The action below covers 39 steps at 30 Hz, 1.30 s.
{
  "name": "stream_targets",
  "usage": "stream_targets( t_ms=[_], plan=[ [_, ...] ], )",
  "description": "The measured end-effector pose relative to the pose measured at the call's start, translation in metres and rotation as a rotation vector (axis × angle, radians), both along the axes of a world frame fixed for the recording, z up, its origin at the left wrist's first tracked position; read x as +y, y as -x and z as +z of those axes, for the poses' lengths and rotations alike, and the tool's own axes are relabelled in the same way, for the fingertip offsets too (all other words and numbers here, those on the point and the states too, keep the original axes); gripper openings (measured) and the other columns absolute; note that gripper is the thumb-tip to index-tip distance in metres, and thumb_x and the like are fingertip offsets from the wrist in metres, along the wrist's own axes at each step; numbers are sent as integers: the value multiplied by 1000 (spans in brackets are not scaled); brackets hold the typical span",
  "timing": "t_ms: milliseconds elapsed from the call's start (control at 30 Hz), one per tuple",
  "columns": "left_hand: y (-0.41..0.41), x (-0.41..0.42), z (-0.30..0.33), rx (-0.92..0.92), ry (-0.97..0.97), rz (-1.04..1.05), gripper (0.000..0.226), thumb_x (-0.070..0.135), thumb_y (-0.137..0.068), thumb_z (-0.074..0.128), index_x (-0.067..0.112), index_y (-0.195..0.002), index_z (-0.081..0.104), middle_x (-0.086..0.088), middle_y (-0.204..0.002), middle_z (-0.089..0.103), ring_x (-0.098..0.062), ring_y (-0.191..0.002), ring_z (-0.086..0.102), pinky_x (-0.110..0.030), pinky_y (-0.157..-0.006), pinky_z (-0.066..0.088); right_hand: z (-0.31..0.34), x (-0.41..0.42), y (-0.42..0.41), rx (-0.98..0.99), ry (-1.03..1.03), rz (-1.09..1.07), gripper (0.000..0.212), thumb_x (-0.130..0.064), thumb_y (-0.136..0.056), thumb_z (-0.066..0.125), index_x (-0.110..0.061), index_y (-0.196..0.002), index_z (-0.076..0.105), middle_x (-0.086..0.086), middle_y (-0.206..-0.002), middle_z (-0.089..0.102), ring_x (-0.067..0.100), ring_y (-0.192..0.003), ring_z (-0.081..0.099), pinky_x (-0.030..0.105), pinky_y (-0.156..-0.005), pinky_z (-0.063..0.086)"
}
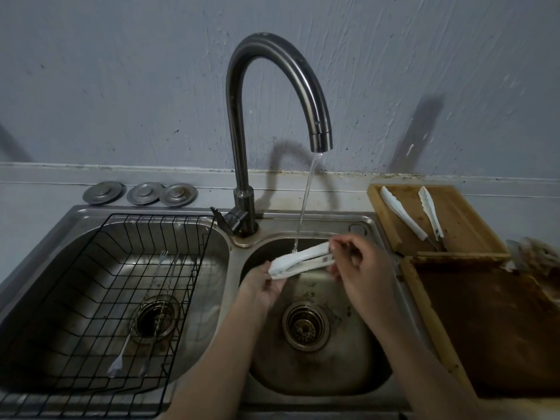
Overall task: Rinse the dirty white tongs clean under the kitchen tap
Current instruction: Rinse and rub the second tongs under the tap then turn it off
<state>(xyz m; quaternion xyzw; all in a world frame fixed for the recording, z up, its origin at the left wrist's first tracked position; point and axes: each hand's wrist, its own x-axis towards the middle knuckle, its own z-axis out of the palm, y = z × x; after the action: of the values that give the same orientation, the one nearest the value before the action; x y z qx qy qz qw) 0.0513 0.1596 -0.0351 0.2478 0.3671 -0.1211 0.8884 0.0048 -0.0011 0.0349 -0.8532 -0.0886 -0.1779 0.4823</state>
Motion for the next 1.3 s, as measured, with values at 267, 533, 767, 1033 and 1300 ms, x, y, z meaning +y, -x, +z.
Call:
stream_targets(
  t_ms=[267,533,767,1033,1300],
  plan=[
    [11,-21,-1,134,270,19,32,2,-98,36,-10,-123,53,-30,-89,58,-35,-96,63,-46,-60,58,35,53,-37,-192,204,165,15,-16,-84,65,-6,-95,68,-7,-70,59,-7,-52,51,5,-50,39],
    [5,-13,9,99,293,41,34,-5,-97,29,-18,-122,47,-31,-88,54,-33,-119,56,-38,-105,42,40,53,-45,-227,226,82,25,-23,-89,57,-6,-72,62,1,-58,52,4,-48,44,14,-46,40],
    [-13,2,30,-42,119,92,40,6,-100,36,-6,-139,39,-16,-109,63,-20,-116,59,-41,-72,55,44,4,-33,264,378,82,7,-22,-90,54,-17,-85,56,3,-78,63,20,-67,66,38,-67,58],
    [-18,-15,67,-375,-9,116,21,15,-96,50,10,-114,59,-1,-97,64,-10,-83,60,-33,-83,50,5,18,-14,471,389,177,40,-49,-94,36,-16,-98,59,-3,-74,61,10,-62,57,30,-58,45],
    [-7,-13,66,-469,82,-197,15,21,-80,61,14,-68,54,4,-55,52,-7,-46,51,-20,-52,47,14,28,-6,1037,-312,377,61,-69,-86,27,-13,-75,48,-1,-50,40,8,-34,29,17,-33,24]
  ],
)
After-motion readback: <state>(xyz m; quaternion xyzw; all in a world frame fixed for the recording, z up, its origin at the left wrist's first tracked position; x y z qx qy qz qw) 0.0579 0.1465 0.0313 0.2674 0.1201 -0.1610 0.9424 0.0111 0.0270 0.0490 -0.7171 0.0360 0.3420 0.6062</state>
